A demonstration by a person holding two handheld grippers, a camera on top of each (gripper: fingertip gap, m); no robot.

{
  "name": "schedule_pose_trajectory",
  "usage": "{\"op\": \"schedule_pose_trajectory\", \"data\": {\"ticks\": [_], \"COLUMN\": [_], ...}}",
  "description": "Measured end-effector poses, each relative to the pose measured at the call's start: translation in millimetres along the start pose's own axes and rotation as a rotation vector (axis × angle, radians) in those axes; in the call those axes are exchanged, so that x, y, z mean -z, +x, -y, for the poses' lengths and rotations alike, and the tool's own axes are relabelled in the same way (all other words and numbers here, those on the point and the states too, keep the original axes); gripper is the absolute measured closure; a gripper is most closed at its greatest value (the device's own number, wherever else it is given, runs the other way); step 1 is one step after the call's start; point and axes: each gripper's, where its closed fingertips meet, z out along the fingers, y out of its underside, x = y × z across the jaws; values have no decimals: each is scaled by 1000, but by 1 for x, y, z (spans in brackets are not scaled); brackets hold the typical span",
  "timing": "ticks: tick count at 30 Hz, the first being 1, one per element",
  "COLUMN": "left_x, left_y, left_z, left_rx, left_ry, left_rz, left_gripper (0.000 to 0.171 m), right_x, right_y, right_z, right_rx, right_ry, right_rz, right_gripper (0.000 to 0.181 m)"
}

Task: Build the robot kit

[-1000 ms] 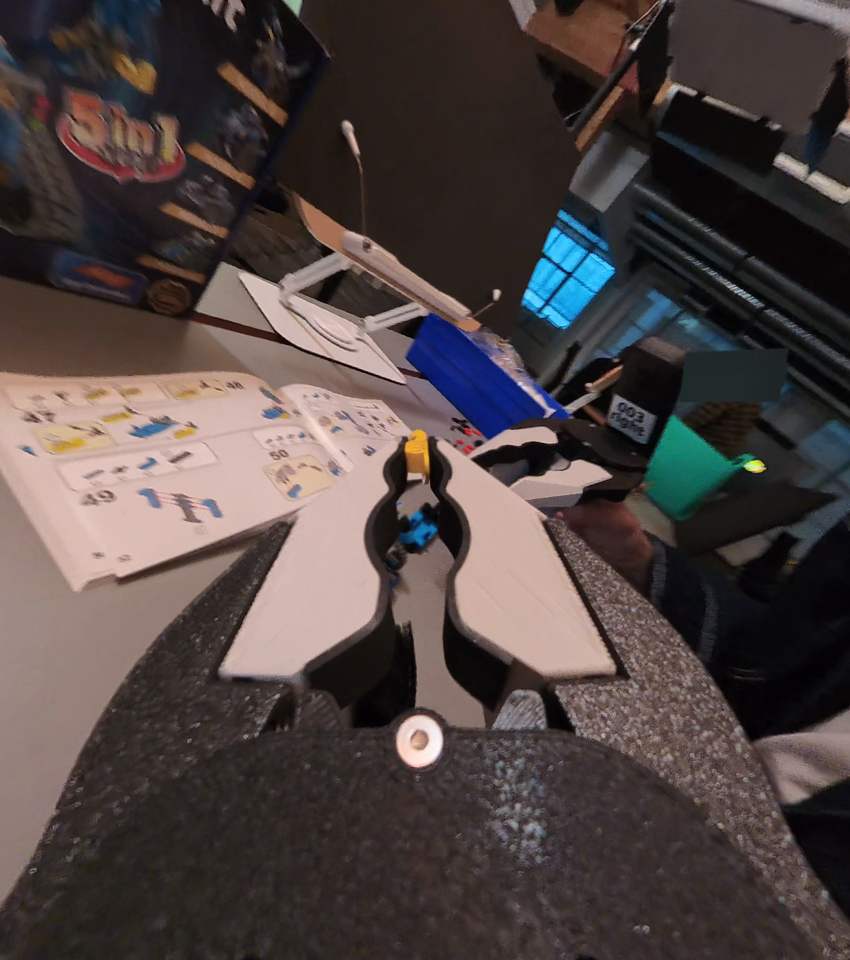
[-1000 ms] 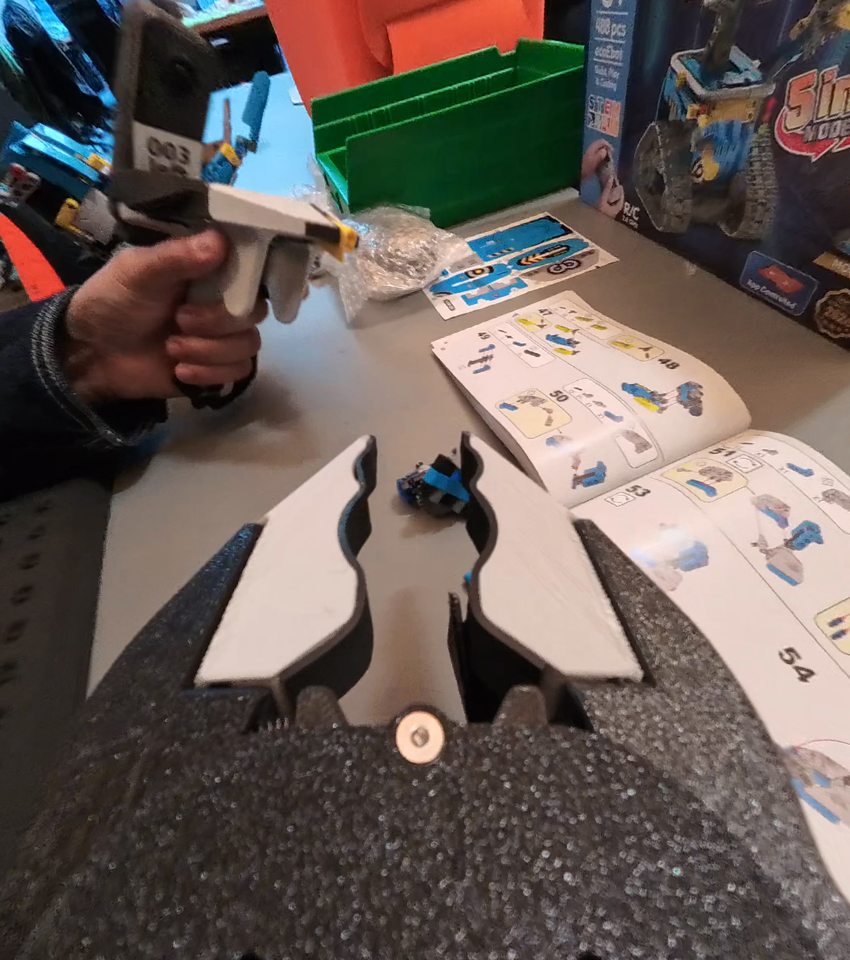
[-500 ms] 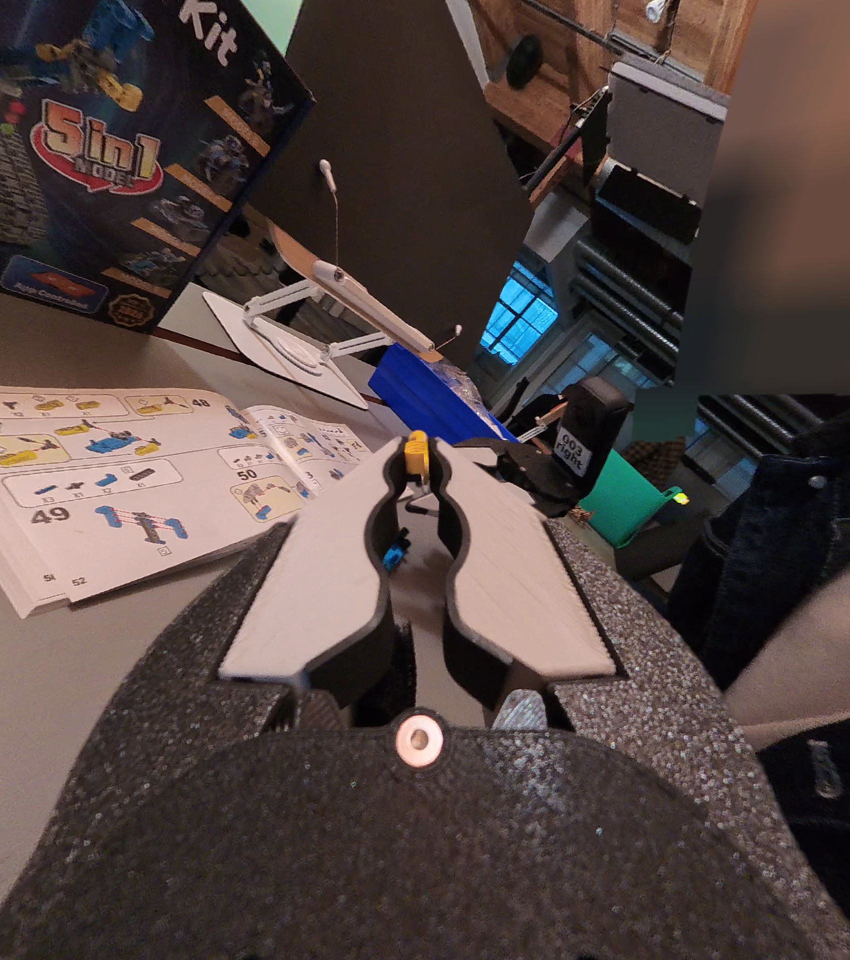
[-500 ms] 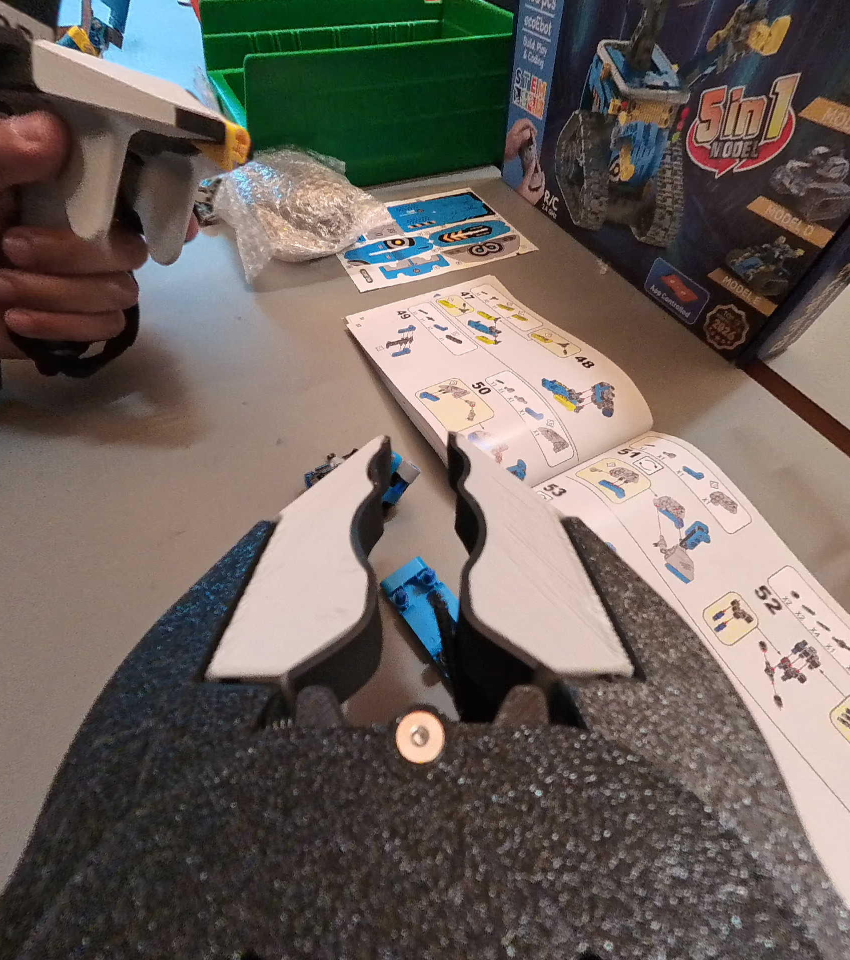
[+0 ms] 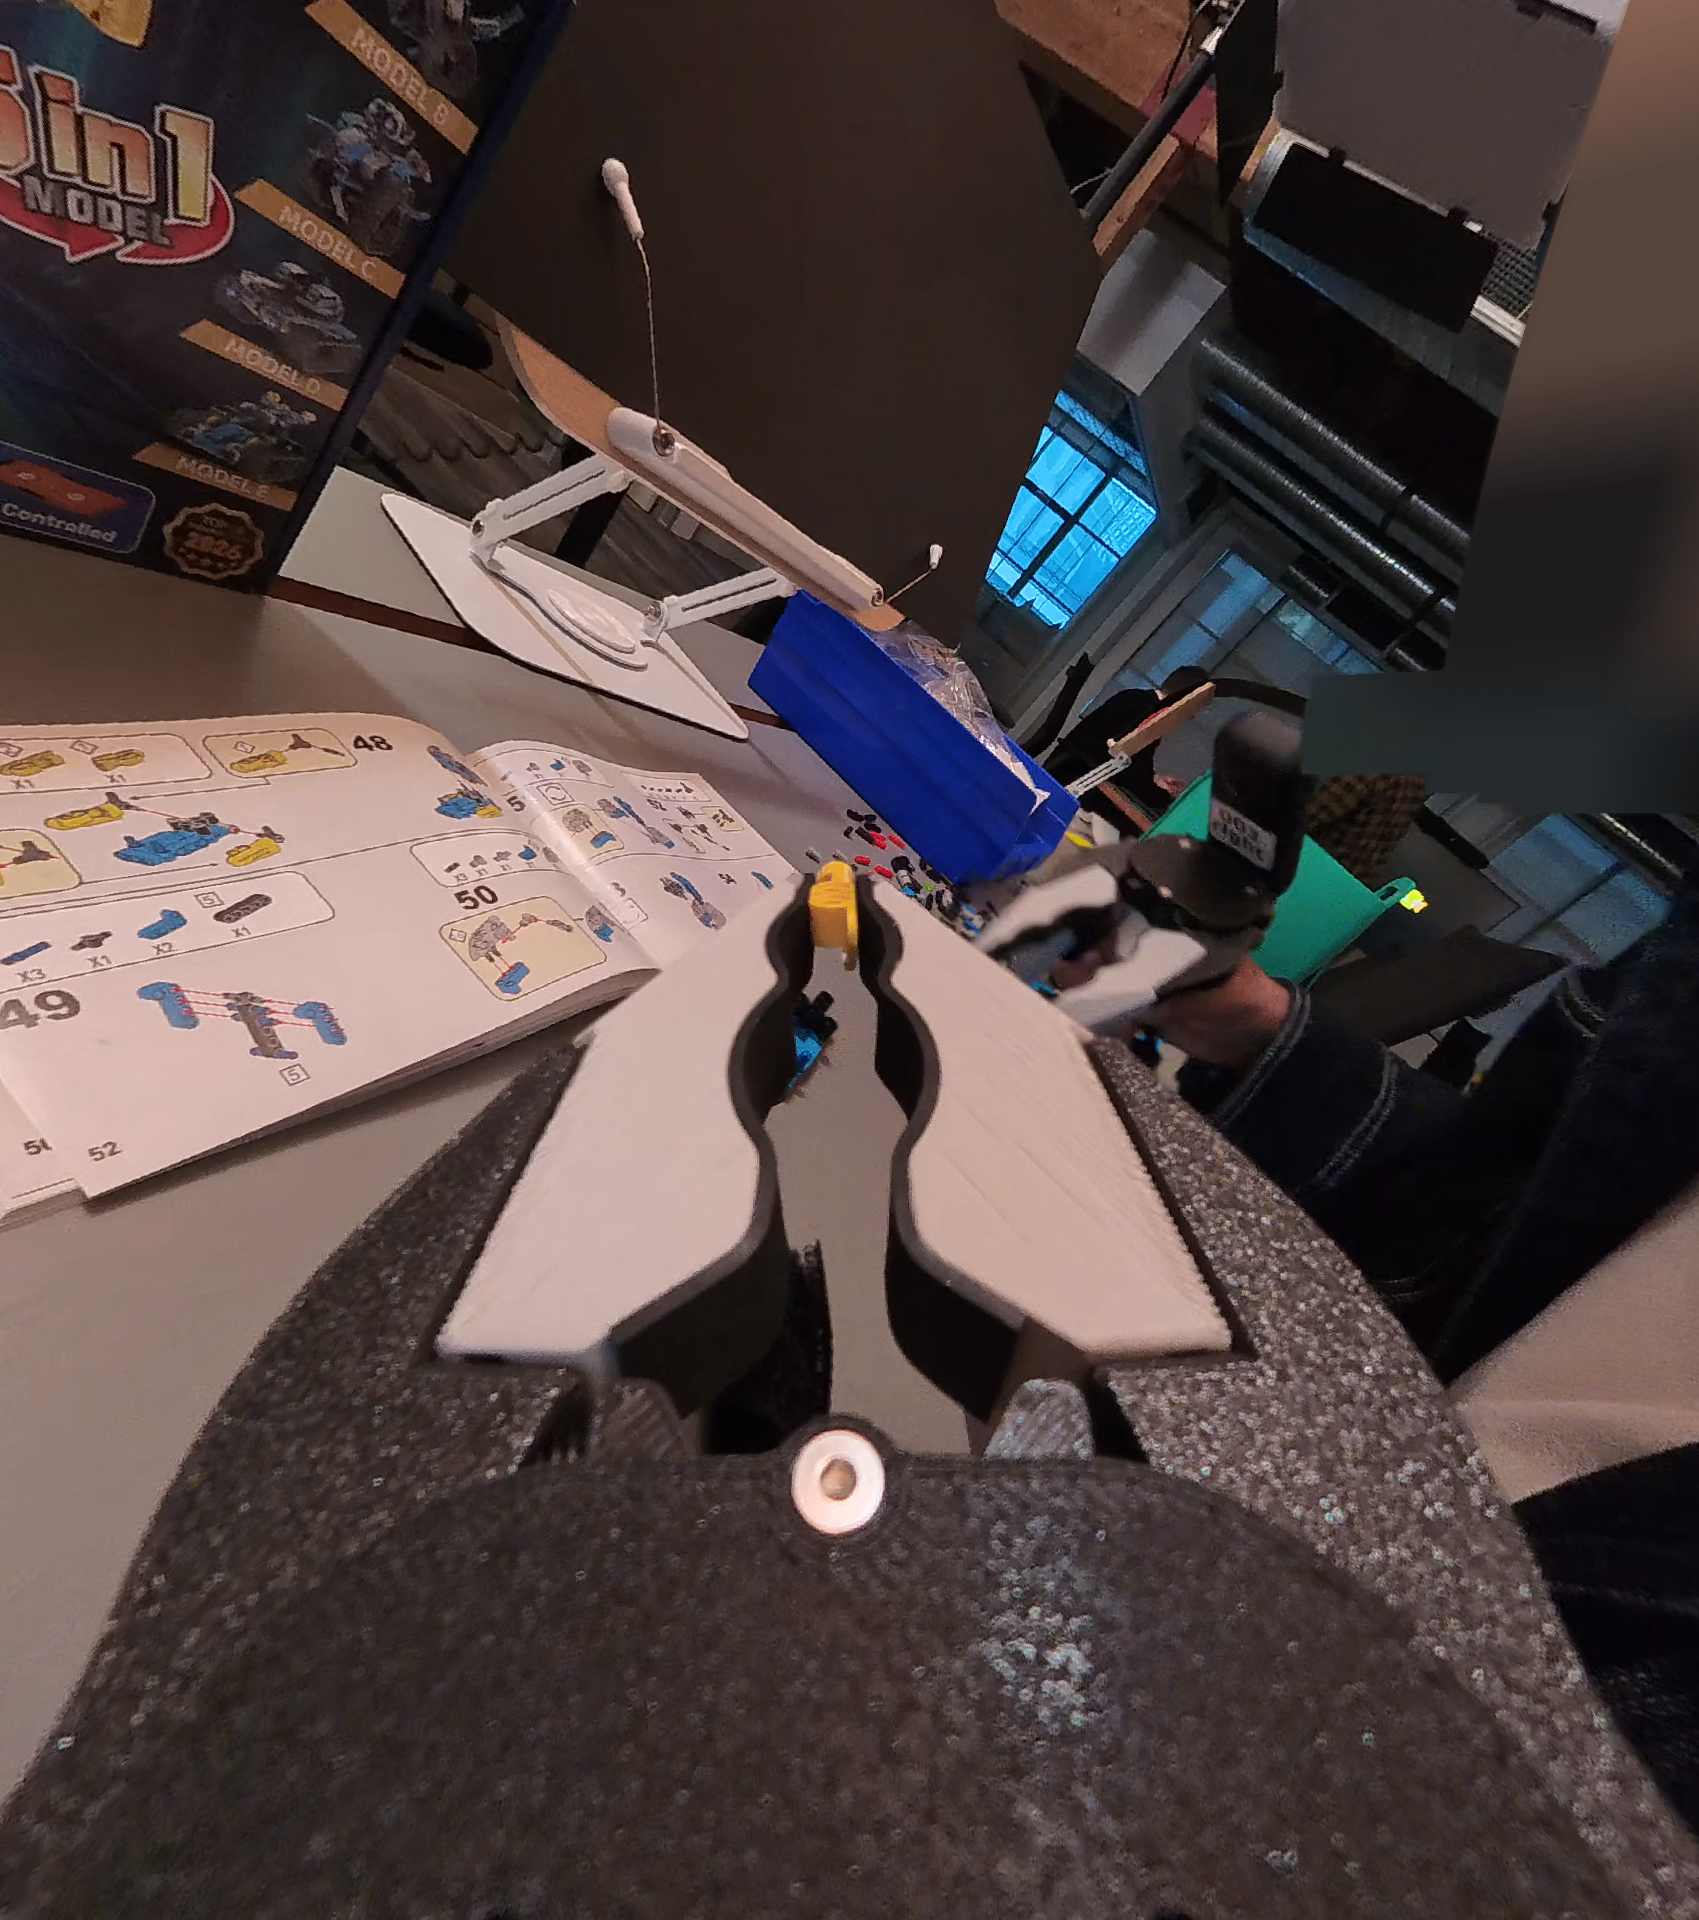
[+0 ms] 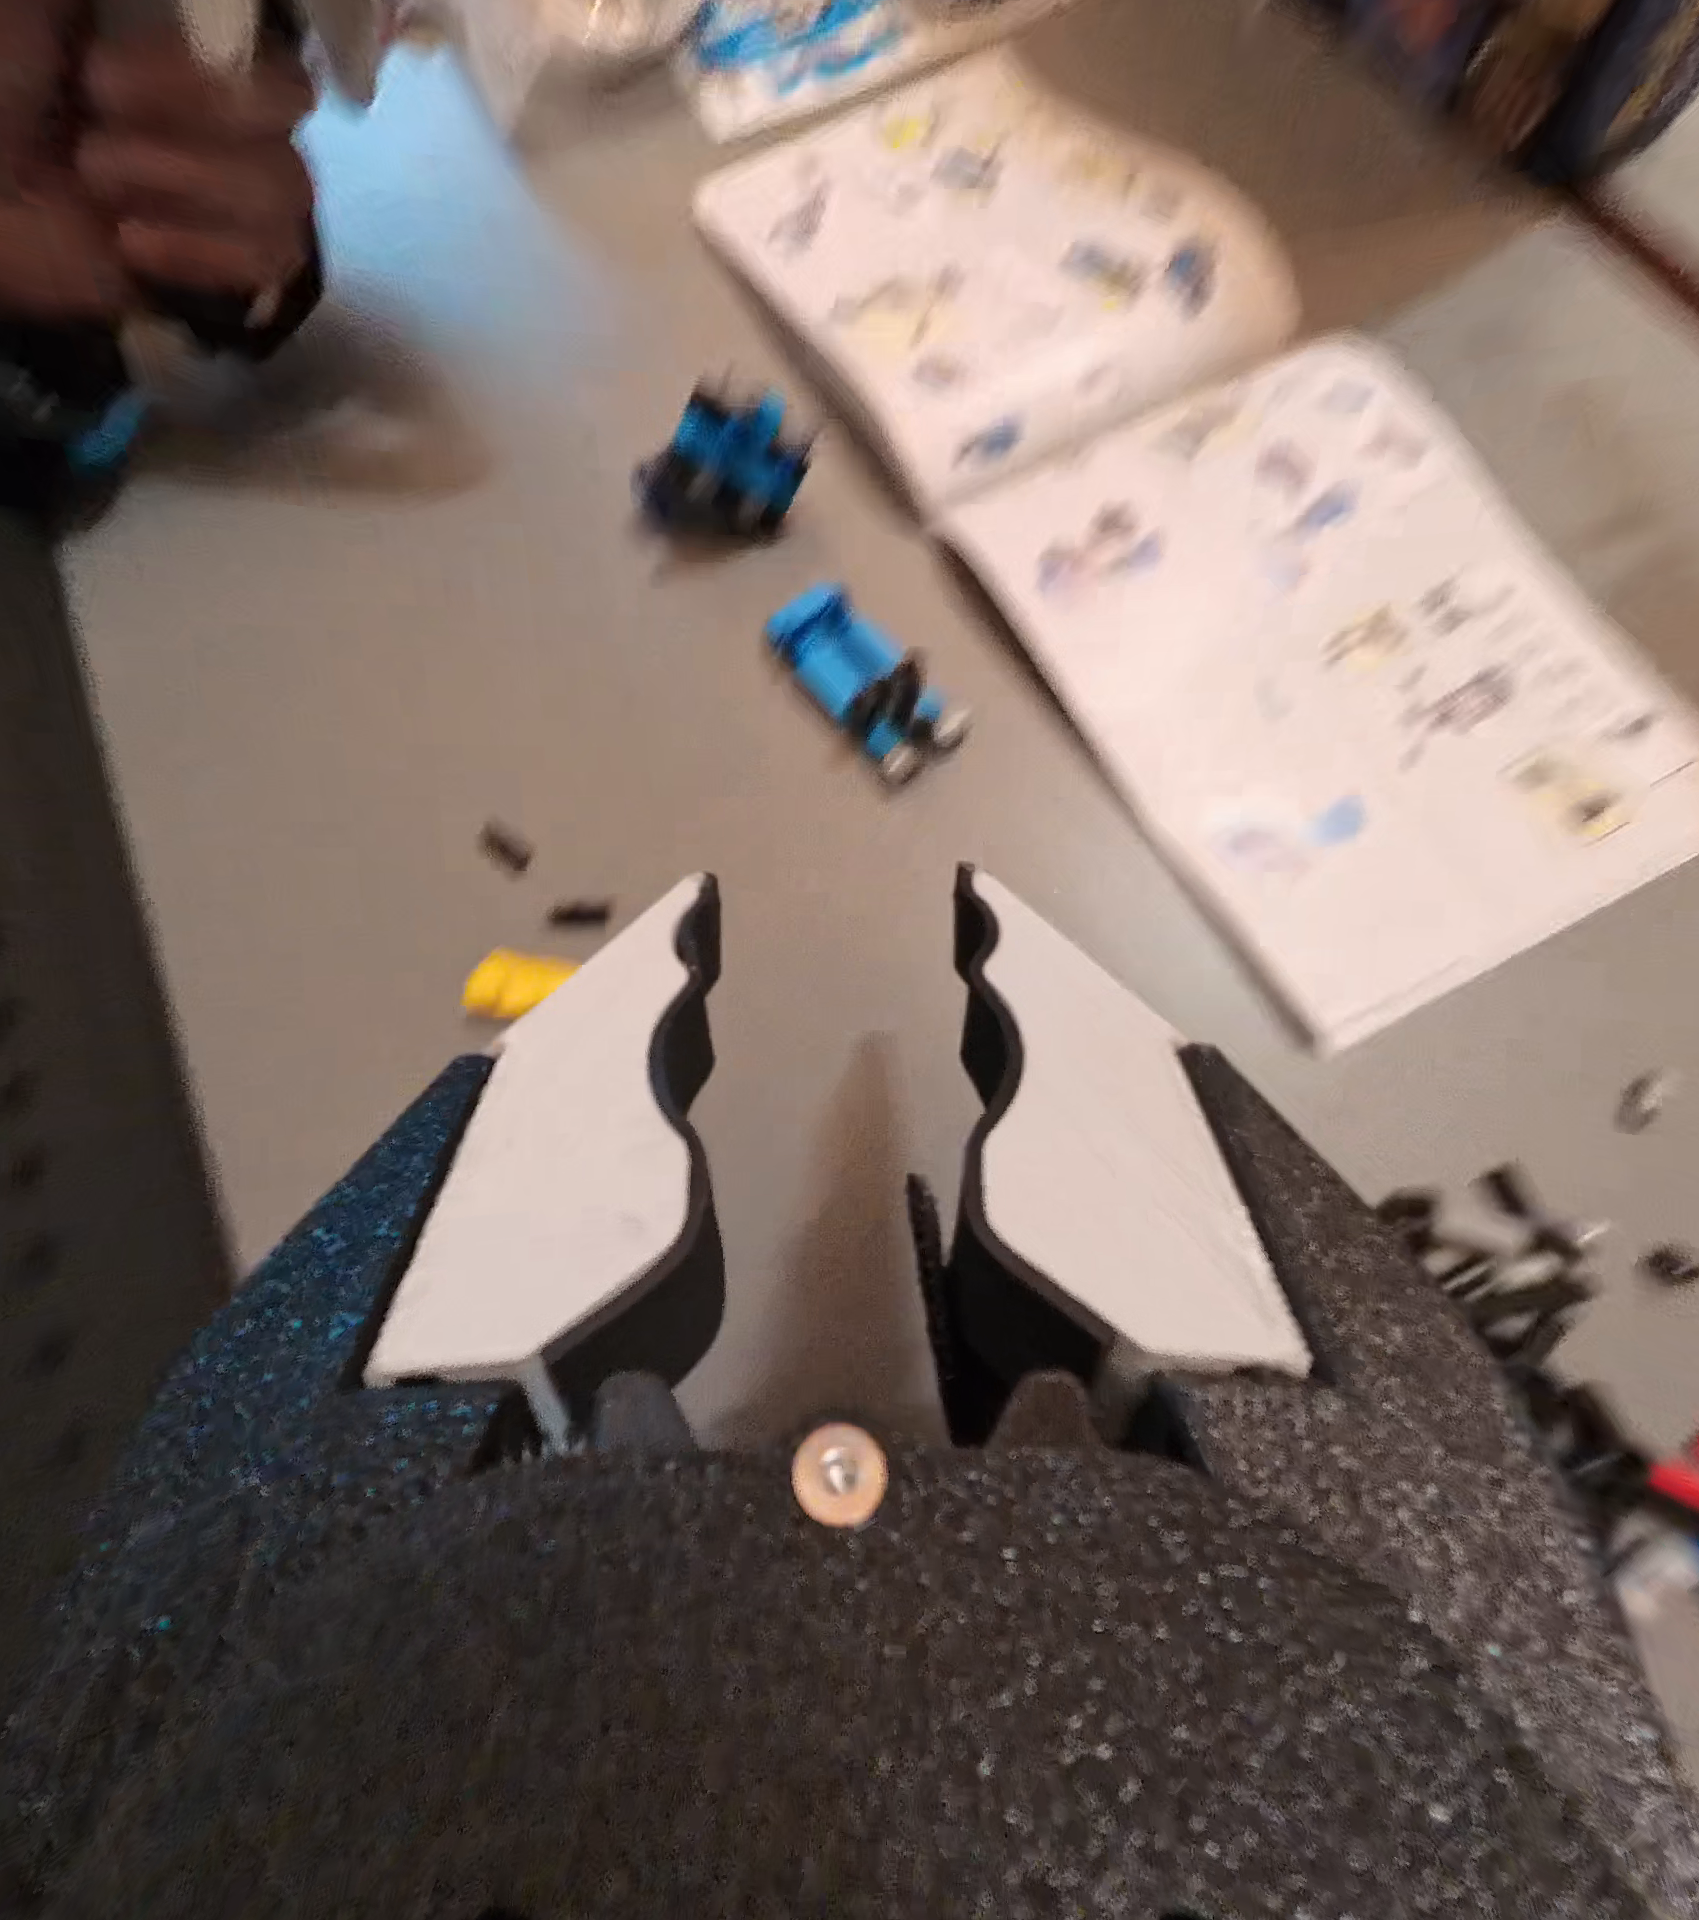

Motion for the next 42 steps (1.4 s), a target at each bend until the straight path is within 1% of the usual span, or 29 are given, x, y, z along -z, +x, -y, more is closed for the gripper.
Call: {"op": "schedule_pose_trajectory", "data": {"ticks": [2,4,7,8,9,11,13,17,18,21,22,23,24,26,28,29,34,37,42], "left_x": [-1,-3,-4,-5,-5,-7,-9,-11,-10,-10,-10,-10,-10,-10,-10,-10,-11,-10,-9], "left_y": [0,1,0,0,0,1,4,7,7,8,9,10,11,11,12,12,14,15,14], "left_z": [-2,-4,-8,-10,-11,-14,-17,-22,-23,-24,-24,-24,-24,-25,-25,-25,-25,-25,-24], "left_rx": [-5,-17,-43,-47,-47,-44,-46,-72,-80,-94,-92,-91,-93,-93,-96,-97,-101,-102,-102], "left_ry": [-9,-22,-42,-48,-54,-66,-78,-103,-109,-115,-115,-112,-111,-116,-120,-120,-121,-121,-116], "left_rz": [6,13,37,42,42,37,31,34,40,45,42,40,38,36,36,34,29,31,35], "left_gripper": [164,164,165,164,164,164,164,164,164,164,164,164,164,164,164,164,164,164,164], "right_x": [10,14,15,15,15,17,18,16,16,16,17,18,20,21,18,16,12,7,7], "right_y": [-28,-48,-49,-51,-55,-59,-55,-53,-50,-44,-46,-49,-46,-44,-42,-43,-40,-43,-49], "right_z": [-23,-42,-67,-71,-72,-74,-78,-79,-78,-81,-76,-69,-64,-58,-64,-65,-68,-72,-72], "right_rx": [-42,-73,-68,-63,-57,-32,-32,-146,-172,-325,-371,-395,-408,-352,-275,-256,-299,-275,-221], "right_ry": [-33,-67,-135,-141,-132,-112,-112,-109,-95,-93,-54,-12,17,29,-19,-21,-40,-73,-77], "right_rz": [101,141,26,3,-11,-34,-68,-17,-30,-25,19,58,51,23,-24,-19,8,25,43], "right_gripper": [151,153,157,157,158,166,167,167,167,176,174,165,163,163,164,165,164,164,168]}}
